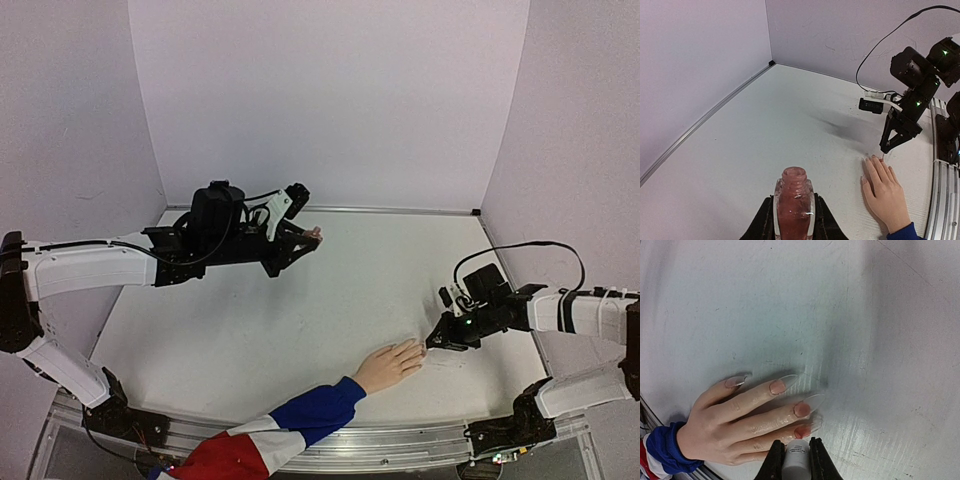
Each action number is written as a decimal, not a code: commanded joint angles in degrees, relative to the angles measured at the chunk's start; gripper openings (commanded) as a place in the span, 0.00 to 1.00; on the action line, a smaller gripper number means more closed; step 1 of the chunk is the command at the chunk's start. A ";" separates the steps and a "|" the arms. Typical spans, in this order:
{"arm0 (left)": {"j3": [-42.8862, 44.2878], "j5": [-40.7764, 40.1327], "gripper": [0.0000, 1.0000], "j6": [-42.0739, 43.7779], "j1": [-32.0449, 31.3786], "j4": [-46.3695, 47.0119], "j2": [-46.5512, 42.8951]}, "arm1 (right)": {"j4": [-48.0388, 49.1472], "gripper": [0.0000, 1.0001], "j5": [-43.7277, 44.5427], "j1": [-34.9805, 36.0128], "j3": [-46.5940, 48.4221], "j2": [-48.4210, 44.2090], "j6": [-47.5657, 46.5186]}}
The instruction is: Paint the nails
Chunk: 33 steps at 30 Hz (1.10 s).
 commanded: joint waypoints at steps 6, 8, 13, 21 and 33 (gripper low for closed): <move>0.18 0.79 0.00 -0.17 -0.20 2.72 -2.45 | -1.41 0.00 1.59 0.40 1.31 0.46 0.09; 0.20 0.79 0.00 -0.15 -0.17 2.72 -2.45 | -1.43 0.00 1.72 0.40 1.34 0.52 0.11; 0.19 0.81 0.00 -0.20 -0.17 2.74 -2.54 | -1.42 0.00 2.02 0.44 1.34 0.64 0.20; 0.12 0.78 0.00 -0.12 -0.19 2.65 -2.51 | -1.54 0.00 2.90 0.46 1.43 0.65 0.45; 0.56 1.13 0.00 -0.12 -0.17 2.66 -2.19 | -1.68 0.00 4.04 0.47 1.69 1.14 0.22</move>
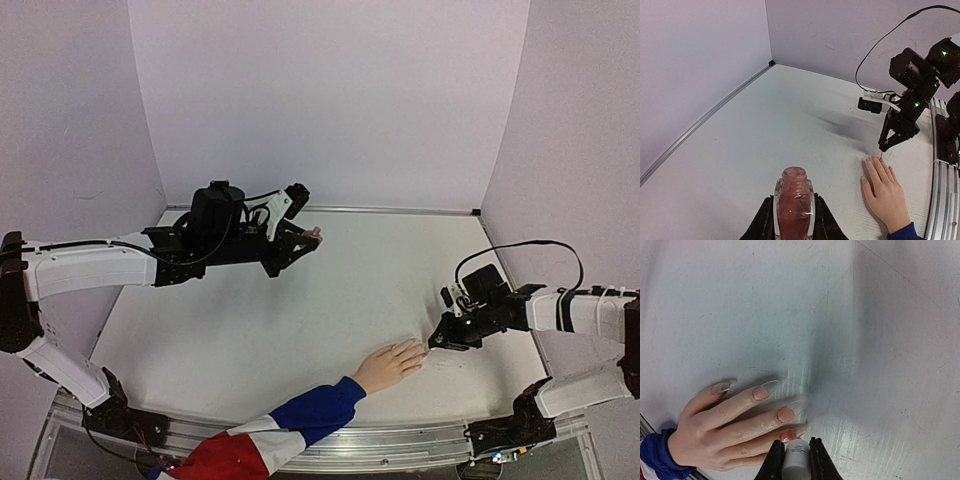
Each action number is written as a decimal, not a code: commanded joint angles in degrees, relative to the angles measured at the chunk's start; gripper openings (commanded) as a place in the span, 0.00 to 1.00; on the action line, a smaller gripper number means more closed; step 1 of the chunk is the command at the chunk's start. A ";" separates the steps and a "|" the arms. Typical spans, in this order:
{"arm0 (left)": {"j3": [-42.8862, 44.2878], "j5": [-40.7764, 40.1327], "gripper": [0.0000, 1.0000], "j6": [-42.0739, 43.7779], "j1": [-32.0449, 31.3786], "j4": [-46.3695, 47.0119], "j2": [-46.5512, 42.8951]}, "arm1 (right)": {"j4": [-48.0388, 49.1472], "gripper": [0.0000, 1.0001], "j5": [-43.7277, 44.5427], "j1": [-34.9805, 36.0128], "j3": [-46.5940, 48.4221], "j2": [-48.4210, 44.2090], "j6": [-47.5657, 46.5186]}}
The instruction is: Paint the nails
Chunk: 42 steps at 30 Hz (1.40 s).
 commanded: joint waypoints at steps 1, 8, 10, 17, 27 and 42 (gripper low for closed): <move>0.58 1.12 0.00 -0.15 -0.17 2.66 -2.08 | -1.65 0.00 1.04 0.43 1.74 0.54 -0.02; 0.79 1.19 0.00 0.02 -0.15 2.69 -1.90 | -1.64 0.00 1.57 0.46 1.94 0.84 -0.60; 0.91 1.20 0.00 -0.04 -0.21 2.65 -1.90 | -1.65 0.00 1.93 0.40 1.96 0.82 -0.66; 0.88 1.12 0.00 0.02 -0.16 2.68 -1.84 | -1.65 0.00 3.28 0.42 1.63 -0.93 -0.34; 0.42 1.10 0.00 -0.13 -0.17 2.73 -2.33 | -2.58 0.00 2.12 0.40 1.25 -5.04 0.83; -0.33 1.12 0.00 -0.26 -0.17 2.73 -3.24 | -1.39 0.00 -2.58 0.78 1.78 -1.04 -1.41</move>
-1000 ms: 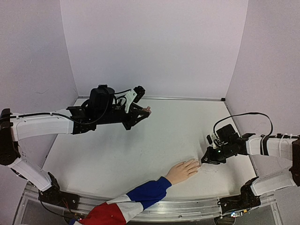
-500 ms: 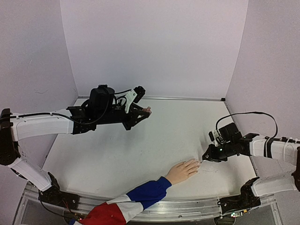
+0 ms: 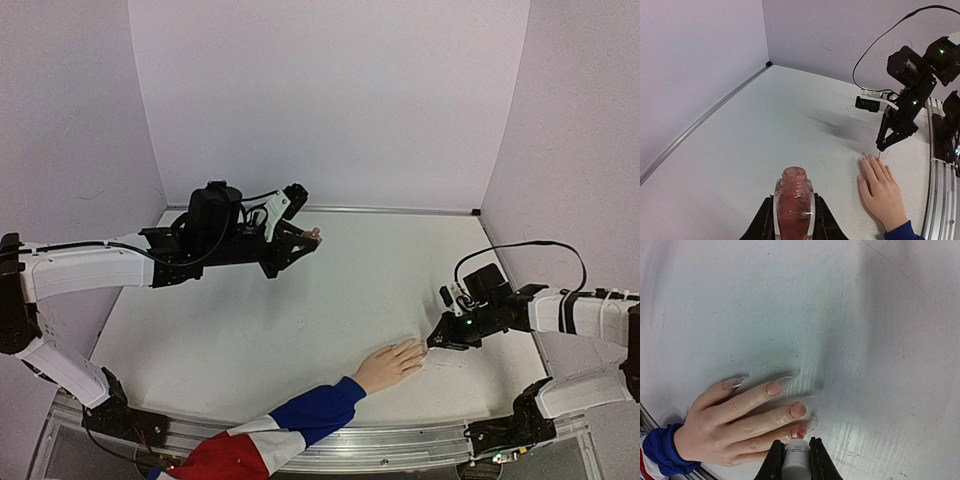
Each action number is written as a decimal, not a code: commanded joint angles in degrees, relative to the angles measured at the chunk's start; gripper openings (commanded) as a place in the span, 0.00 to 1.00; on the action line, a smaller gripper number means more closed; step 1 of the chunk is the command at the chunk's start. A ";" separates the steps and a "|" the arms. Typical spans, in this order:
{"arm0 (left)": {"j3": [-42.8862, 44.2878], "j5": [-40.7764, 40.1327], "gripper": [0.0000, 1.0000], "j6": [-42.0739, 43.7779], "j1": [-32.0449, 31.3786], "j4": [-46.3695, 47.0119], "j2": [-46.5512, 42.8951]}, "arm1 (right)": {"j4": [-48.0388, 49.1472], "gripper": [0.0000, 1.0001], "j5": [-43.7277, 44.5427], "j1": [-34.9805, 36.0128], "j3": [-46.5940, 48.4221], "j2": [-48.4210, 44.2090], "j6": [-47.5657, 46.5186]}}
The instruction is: Paint the nails
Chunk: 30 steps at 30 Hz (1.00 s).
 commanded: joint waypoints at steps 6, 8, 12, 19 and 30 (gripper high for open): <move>0.48 0.29 0.00 -0.23 -0.20 2.71 -2.26 | -1.02 0.00 -0.90 0.52 1.59 0.69 -1.12; 0.51 0.36 0.00 -0.23 -0.17 2.79 -2.13 | -1.02 0.00 -0.77 0.53 1.50 0.53 -1.20; 0.55 0.35 0.00 -0.17 -0.16 2.79 -2.04 | -1.02 0.00 -0.02 0.50 1.33 -0.21 -1.25; 0.56 0.29 0.00 -0.22 -0.17 2.75 -2.12 | 0.93 0.00 -0.51 0.54 1.14 0.35 -1.36; 0.31 0.21 0.00 -0.13 -0.17 2.69 -2.47 | 0.27 0.00 0.60 0.54 1.49 0.86 -0.47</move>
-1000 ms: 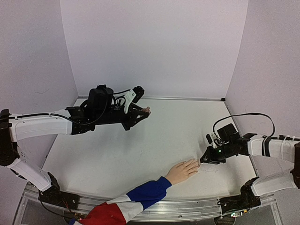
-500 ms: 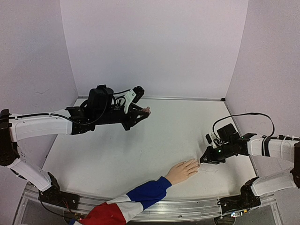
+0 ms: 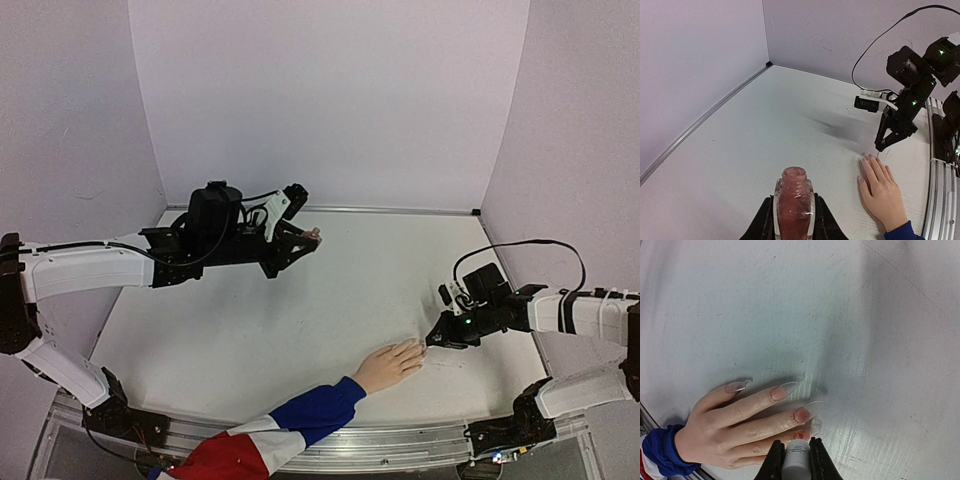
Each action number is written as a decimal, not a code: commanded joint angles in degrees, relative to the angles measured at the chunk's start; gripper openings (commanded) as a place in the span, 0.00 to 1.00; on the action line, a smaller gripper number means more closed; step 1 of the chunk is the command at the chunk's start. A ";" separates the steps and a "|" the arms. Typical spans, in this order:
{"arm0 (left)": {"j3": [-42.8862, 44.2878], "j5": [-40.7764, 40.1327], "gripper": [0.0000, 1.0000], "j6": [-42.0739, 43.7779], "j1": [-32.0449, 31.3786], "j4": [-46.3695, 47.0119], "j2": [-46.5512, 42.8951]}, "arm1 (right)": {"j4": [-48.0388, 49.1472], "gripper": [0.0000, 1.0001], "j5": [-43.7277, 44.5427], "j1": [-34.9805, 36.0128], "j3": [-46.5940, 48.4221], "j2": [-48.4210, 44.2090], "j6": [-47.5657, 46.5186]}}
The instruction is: Paint the nails
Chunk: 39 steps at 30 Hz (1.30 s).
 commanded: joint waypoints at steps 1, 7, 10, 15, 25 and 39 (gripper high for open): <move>0.28 0.20 0.00 -0.09 -0.17 2.68 -2.34 | -1.31 0.00 0.67 0.30 1.62 0.22 0.25; 0.30 0.23 0.00 -0.12 -0.13 2.67 -2.23 | -1.87 0.00 0.96 0.43 1.83 0.02 0.72; 0.43 0.46 0.00 -0.16 -0.16 2.73 -2.08 | -1.87 0.00 0.77 0.83 2.06 1.41 0.38; 0.44 0.25 0.00 -0.10 -0.20 2.68 -2.25 | -1.87 0.00 1.23 1.19 2.41 2.03 0.16; 0.77 0.42 0.00 0.05 -0.18 2.73 -1.94 | -1.87 0.00 3.40 1.18 2.19 0.56 1.23; 0.93 0.42 0.00 0.28 -0.18 2.65 -1.79 | -3.69 0.00 5.67 1.20 2.54 0.52 1.66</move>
